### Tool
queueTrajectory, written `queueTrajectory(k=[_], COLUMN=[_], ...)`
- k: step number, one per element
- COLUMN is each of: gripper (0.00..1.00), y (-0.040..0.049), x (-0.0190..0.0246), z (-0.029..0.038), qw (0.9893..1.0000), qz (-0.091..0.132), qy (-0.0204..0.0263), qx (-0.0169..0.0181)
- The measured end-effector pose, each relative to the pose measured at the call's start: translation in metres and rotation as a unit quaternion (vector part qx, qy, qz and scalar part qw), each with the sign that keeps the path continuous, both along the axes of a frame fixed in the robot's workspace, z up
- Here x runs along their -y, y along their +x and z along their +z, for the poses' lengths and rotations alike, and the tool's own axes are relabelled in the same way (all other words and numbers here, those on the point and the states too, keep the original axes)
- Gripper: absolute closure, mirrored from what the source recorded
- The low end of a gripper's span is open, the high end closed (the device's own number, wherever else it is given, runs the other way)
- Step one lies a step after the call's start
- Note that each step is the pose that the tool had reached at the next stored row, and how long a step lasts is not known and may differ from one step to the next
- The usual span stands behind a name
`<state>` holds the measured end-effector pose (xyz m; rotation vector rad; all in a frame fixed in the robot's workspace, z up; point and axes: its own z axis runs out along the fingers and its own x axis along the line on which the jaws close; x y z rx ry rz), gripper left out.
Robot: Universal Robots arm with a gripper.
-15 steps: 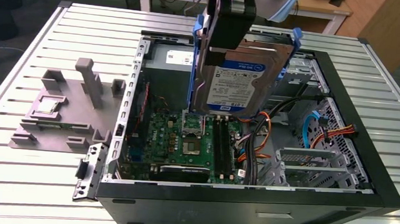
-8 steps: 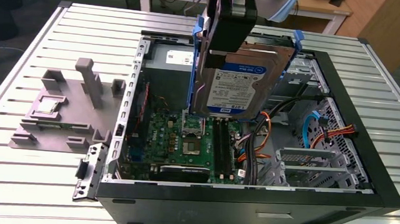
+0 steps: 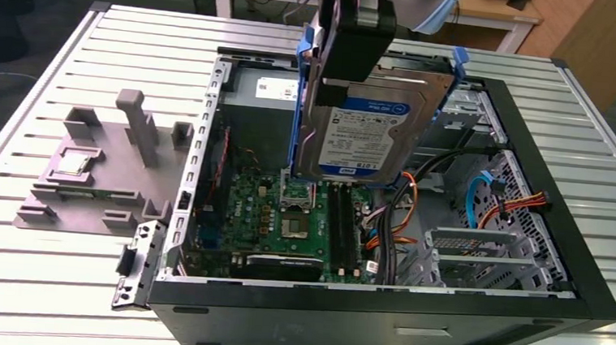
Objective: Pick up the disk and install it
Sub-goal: 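Insert the disk into the insertion slot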
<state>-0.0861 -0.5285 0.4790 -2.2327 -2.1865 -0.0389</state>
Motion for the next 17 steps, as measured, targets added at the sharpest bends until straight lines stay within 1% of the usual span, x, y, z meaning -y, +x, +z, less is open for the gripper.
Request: queueTrajectory(k=[4,9,12,17], gripper=[0.64,0.64,0.64,0.64], y=[-0.0001,0.0002,0.0036,0.0128], x=[0.0012,0.0014,0.0013,0.0014], z=[0.0001,0.0000,0.0000,0.0000], qw=[1.0000,1.0000,1.0000,1.0000], qz=[0.000,0.000,0.000,0.000], qy=[0.0000,0.0000,0.0000,0.0000], qx=[0.0000,0.0000,0.0000,0.0000])
